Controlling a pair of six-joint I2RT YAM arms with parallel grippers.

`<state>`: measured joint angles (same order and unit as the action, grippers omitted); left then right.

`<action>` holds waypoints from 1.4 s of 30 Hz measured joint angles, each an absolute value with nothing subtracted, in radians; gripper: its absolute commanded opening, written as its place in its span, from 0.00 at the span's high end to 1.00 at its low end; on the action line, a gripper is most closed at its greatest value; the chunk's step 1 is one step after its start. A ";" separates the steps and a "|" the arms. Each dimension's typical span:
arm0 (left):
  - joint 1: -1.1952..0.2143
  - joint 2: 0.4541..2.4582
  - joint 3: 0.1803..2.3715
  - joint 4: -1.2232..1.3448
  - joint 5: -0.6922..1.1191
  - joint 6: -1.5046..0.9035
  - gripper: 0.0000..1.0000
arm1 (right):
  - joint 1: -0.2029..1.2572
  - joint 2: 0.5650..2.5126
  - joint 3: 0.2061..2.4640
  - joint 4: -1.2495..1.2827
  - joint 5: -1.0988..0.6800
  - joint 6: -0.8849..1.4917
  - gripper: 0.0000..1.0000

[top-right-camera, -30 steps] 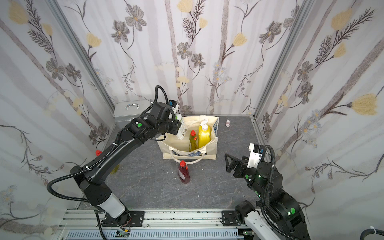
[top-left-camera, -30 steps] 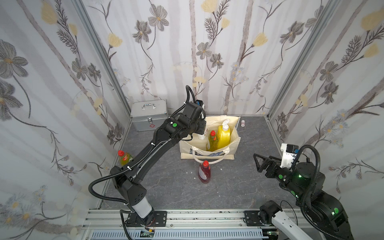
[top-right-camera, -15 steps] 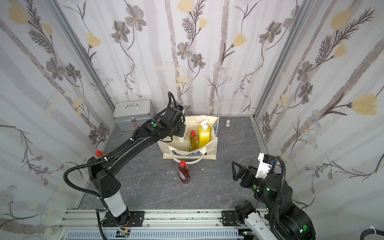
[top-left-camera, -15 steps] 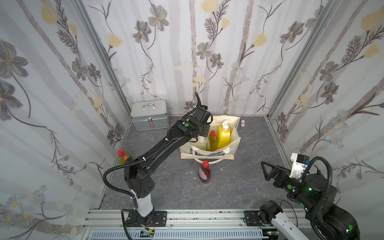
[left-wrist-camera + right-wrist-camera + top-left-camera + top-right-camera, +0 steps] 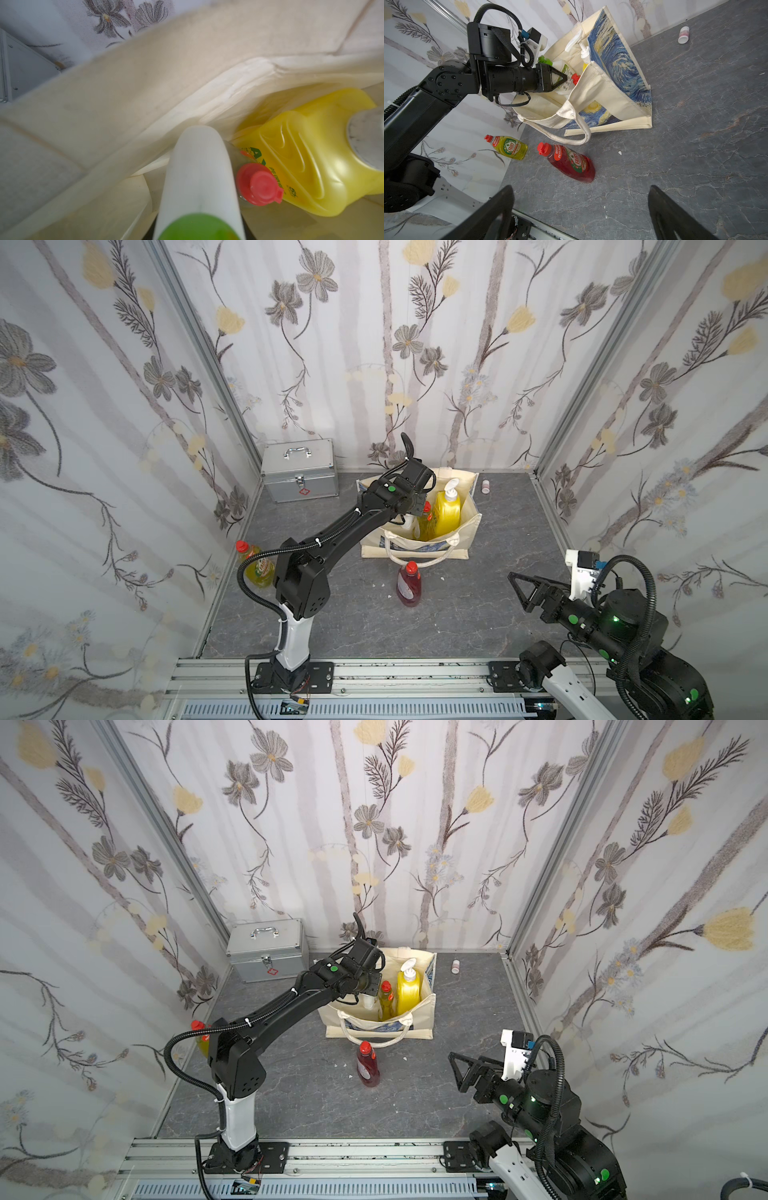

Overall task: Pack dish soap into the shopping bag
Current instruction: Place the bottle of dish soap in the shopping bag.

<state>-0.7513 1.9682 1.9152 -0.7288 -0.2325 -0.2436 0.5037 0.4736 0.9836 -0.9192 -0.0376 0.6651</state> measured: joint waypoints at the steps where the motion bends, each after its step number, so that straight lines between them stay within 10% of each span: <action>1: -0.752 1.975 1.915 -0.729 -0.233 -0.248 0.71 | 0.504 0.475 0.984 -0.919 -0.044 0.664 0.00; 25: -0.765 1.997 1.748 -0.618 -0.266 -0.294 0.66 | 0.504 0.483 0.994 -0.924 -0.046 0.650 0.00; 42: -0.765 1.968 1.749 -0.572 -0.268 -0.295 0.32 | 0.504 0.463 0.990 -0.928 -0.023 0.662 0.00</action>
